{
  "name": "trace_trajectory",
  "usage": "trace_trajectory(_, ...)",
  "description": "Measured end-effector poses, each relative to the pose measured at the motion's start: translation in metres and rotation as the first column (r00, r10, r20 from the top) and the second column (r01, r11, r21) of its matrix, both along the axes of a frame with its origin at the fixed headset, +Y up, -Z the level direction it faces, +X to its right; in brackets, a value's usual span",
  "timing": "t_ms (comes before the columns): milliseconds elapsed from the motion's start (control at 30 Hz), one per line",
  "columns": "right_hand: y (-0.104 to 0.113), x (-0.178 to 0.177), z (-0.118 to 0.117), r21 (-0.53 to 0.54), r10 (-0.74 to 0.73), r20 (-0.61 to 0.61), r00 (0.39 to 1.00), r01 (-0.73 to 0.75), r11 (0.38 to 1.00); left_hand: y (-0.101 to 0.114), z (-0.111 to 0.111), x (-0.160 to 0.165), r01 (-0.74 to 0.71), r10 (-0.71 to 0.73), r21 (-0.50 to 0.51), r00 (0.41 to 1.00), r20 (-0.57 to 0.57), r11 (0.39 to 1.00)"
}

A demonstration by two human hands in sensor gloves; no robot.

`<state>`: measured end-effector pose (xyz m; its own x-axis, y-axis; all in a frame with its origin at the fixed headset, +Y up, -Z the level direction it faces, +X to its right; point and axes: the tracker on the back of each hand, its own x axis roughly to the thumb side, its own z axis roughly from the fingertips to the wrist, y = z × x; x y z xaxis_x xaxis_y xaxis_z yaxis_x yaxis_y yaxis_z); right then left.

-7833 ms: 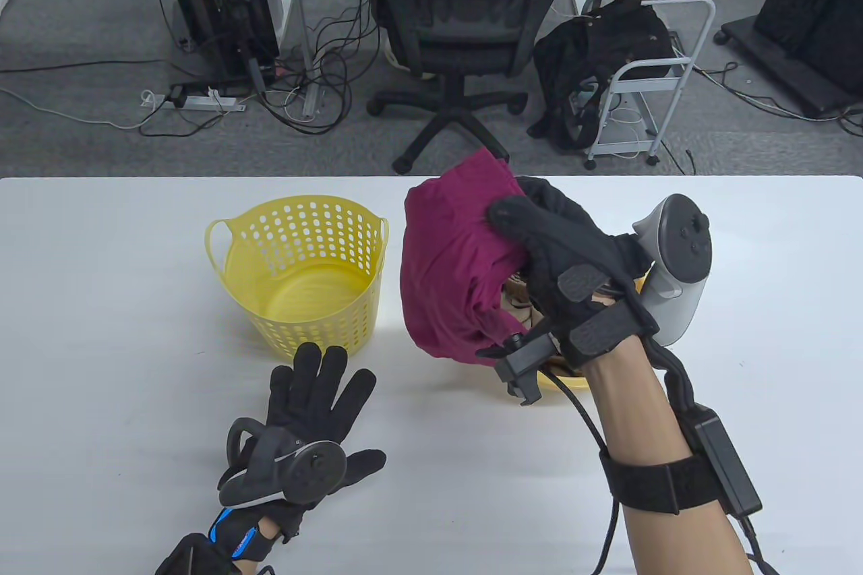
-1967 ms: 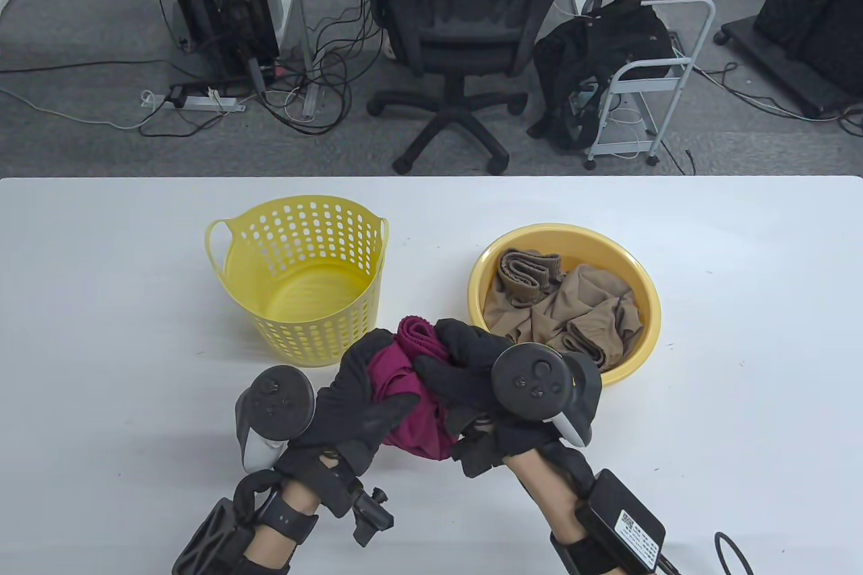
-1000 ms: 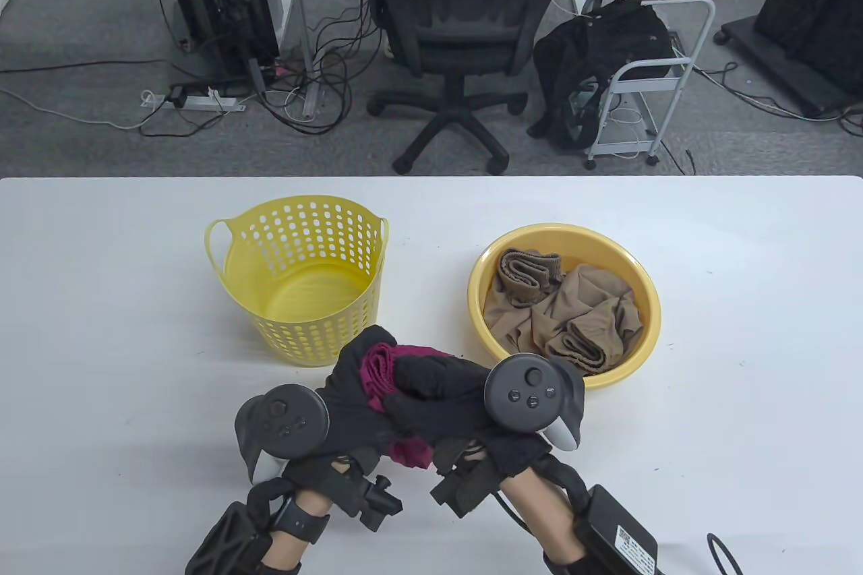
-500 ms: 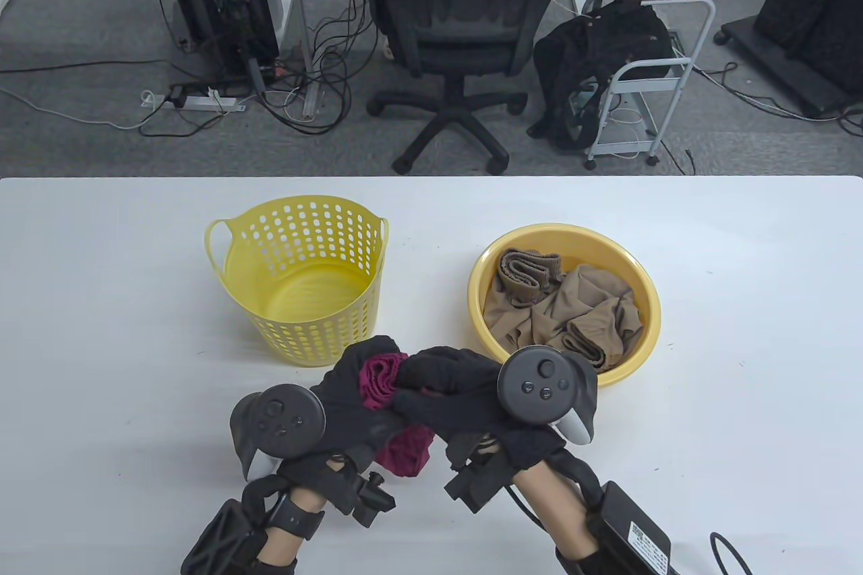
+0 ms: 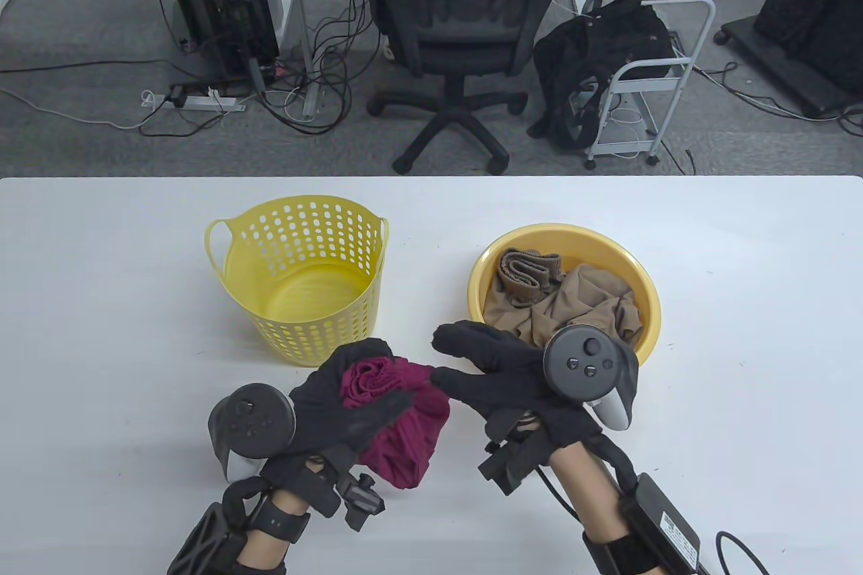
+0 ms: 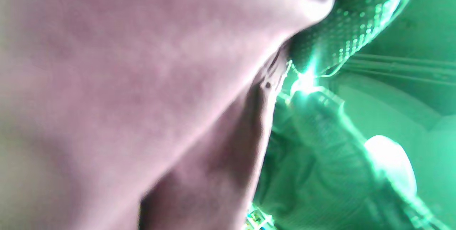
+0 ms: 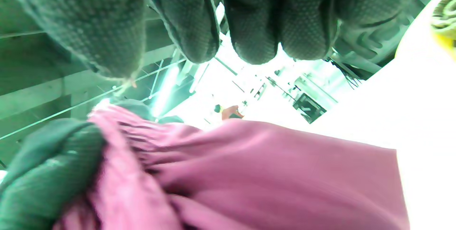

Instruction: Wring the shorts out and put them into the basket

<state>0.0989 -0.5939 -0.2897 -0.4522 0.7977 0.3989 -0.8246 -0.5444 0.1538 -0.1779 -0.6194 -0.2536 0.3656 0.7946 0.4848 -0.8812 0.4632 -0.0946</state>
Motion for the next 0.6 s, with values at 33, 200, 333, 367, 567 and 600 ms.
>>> trace_trajectory(33, -0.002, 0.003, -0.002, -0.016, 0.008, 0.0, 1.0, -0.008, 1.0, 0.001, 0.001, -0.002, -0.02, 0.02, -0.001, 1.0, 0.001, 1.0)
trace_trajectory(200, -0.014, 0.014, -0.012, -0.103, -0.01, -0.04, 0.999, 0.006, 0.995, 0.007, 0.001, -0.009, -0.113, 0.112, 0.012, 0.991, 0.073, 0.994)
trace_trajectory(333, -0.025, 0.016, -0.017, -0.197, -0.069, -0.076, 0.995, 0.053, 0.979, 0.011, 0.001, -0.012, -0.198, 0.193, 0.015, 0.968, 0.164, 0.98)
trace_trajectory(367, -0.027, 0.016, -0.019, -0.217, -0.082, -0.083, 0.993, 0.062, 0.974, 0.012, 0.001, -0.012, -0.213, 0.208, 0.011, 0.963, 0.174, 0.977)
trace_trajectory(567, -0.047, 0.014, -0.027, -0.374, -0.21, -0.137, 0.968, 0.146, 0.916, 0.013, -0.001, -0.011, -0.299, 0.283, 0.002, 0.904, 0.321, 0.954)
trace_trajectory(600, -0.05, 0.012, -0.028, -0.39, -0.229, -0.145, 0.963, 0.157, 0.907, 0.014, -0.001, -0.011, -0.306, 0.288, 0.001, 0.896, 0.339, 0.952)
